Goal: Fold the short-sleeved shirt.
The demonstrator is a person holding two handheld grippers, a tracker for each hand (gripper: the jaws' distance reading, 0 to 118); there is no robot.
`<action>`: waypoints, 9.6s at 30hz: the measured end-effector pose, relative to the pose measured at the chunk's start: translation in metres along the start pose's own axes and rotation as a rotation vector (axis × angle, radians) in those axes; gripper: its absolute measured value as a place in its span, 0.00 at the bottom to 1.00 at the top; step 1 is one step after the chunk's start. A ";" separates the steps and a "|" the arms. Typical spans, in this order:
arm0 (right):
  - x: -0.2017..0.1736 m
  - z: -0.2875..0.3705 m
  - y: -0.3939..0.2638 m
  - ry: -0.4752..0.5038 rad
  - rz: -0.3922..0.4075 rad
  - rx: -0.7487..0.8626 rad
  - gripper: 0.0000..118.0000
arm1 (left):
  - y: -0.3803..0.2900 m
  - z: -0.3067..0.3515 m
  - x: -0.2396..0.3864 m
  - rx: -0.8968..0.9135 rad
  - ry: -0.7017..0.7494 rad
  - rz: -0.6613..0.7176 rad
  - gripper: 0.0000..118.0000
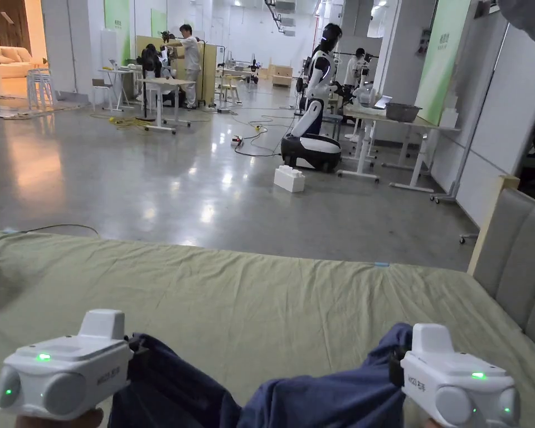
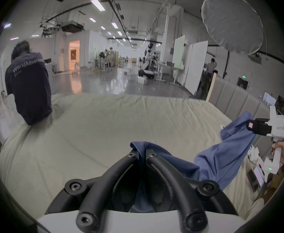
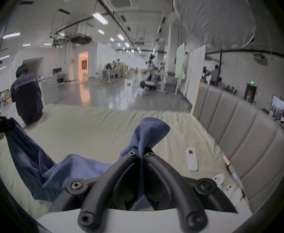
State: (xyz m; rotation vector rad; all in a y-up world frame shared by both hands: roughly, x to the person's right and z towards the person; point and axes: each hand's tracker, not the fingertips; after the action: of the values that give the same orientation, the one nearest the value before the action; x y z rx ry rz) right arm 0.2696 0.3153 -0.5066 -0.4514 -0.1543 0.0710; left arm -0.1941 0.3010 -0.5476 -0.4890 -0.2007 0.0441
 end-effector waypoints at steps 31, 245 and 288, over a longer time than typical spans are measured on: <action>0.001 0.079 0.196 -0.154 0.080 0.335 0.03 | 0.181 0.084 -0.089 0.209 0.198 0.059 0.04; 0.005 0.037 0.309 -0.180 0.101 0.447 0.02 | 0.303 0.053 -0.044 0.309 0.218 -0.001 0.07; -0.012 0.177 -0.005 -0.098 0.195 0.219 0.02 | -0.018 0.141 -0.069 0.165 0.167 -0.013 0.07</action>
State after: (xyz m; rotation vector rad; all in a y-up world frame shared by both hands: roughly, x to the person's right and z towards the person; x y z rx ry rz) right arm 0.2284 0.3852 -0.3490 -0.2432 -0.1963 0.2991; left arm -0.2907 0.3437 -0.4296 -0.3245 -0.0356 0.0072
